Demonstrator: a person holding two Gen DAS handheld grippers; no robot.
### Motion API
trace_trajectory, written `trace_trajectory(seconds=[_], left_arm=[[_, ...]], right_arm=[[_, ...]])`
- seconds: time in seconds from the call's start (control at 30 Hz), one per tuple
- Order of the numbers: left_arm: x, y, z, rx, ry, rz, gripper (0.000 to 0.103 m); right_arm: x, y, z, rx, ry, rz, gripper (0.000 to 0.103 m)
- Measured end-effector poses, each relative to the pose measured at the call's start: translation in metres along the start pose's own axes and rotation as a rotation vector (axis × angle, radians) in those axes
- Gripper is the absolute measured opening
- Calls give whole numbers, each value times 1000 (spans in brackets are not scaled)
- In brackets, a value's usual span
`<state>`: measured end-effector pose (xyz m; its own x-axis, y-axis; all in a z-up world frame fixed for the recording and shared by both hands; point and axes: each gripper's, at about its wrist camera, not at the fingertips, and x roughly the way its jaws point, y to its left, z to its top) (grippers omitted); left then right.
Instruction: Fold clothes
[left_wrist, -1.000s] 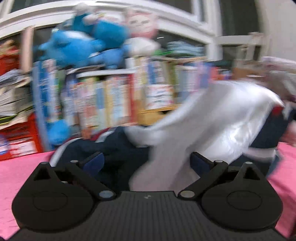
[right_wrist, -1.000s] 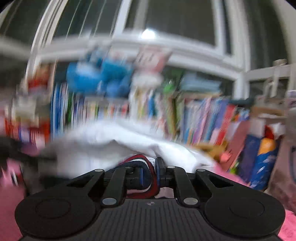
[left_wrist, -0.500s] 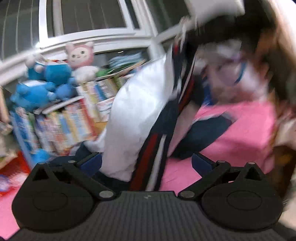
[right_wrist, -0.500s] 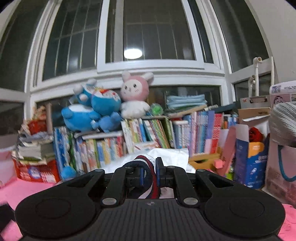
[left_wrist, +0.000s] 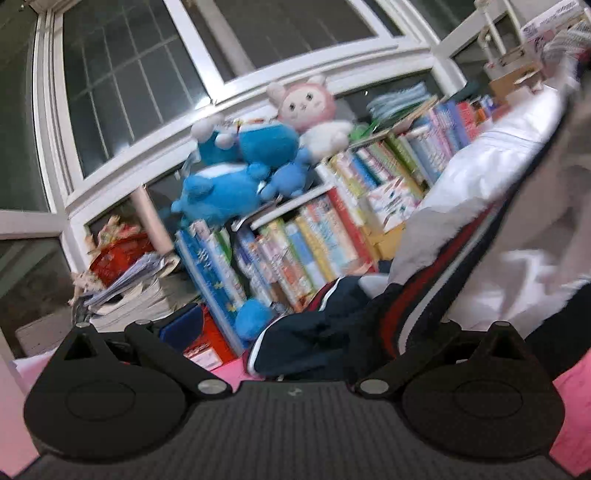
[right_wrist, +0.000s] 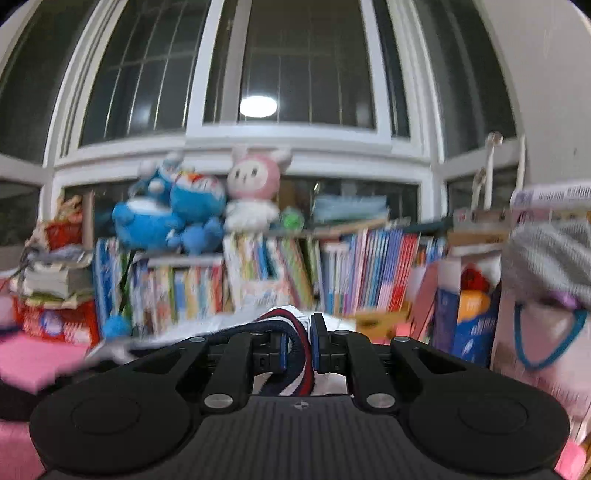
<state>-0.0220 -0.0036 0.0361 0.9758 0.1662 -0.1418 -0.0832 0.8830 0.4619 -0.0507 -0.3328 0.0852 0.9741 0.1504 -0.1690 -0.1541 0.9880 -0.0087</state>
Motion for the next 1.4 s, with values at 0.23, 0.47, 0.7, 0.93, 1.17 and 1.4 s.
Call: trace_trajectory(seconds=[0.23,0.47,0.7,0.93,1.17,1.4], left_arm=[[2,-21,-44,115,132,14,103],[-59,26,-28,28,89,-95,103],[-122,60,-11,-49,88,-168,103],[-129,52,-60,-30,338,-169,103],[-130,51,-86,-34,488,-343,103],[-133,66,-94,-128,500,-387,103]], right_arm=[[-1,7,-69,-88,218,-48,14],[-29,-2,-115,-109,359,-143,21],[-93,-20,-83,-21,347,-59,23],[-94,-15,-117,37,551,80,26],[-95,-1,-134,-57,632,255,27],[-115,-17,-65,-81,313,519,82]])
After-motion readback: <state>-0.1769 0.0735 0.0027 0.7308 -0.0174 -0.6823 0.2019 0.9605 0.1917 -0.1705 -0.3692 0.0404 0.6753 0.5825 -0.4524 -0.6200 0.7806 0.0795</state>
